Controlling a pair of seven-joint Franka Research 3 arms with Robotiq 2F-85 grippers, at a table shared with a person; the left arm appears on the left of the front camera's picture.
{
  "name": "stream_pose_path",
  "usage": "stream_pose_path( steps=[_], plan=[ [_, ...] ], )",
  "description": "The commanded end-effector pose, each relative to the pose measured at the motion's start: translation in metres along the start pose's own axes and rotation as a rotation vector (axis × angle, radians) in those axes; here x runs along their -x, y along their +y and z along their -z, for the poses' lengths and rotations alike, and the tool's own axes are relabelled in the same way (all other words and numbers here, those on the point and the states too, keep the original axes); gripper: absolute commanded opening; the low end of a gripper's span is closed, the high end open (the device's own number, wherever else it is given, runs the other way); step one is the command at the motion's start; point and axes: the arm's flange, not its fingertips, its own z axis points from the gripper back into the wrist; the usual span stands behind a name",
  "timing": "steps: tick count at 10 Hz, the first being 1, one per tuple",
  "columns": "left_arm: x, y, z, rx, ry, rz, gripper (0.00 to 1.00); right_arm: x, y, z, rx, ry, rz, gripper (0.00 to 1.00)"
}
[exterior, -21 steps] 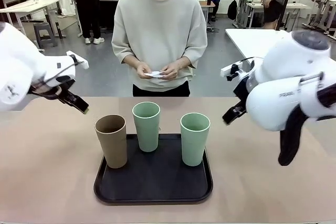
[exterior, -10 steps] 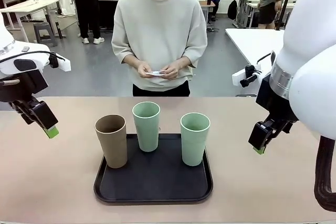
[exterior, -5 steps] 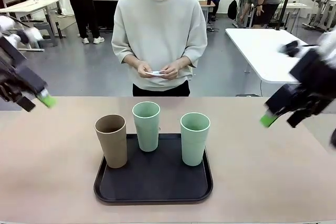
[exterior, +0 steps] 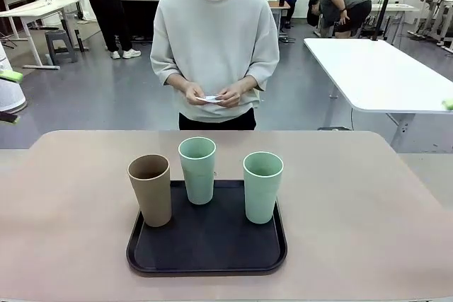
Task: Place coasters on the table and set cups on them.
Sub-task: Pick up one Reusable plastic cup and place it on a coaster set by the human.
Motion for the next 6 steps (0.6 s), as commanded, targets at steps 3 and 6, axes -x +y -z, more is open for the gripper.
stream_pose_path(
  steps=[3,6],
  plan=[
    [0.017,0.012,-0.049,0.044,0.02,-0.017,1.0,0.025,-0.027,-0.017,-0.116,0.048,0.04,1.0],
    [0.016,0.032,-0.06,0.001,0.062,0.001,1.0,0.022,-0.054,-0.029,-0.033,0.083,-0.083,1.0]
  ],
)
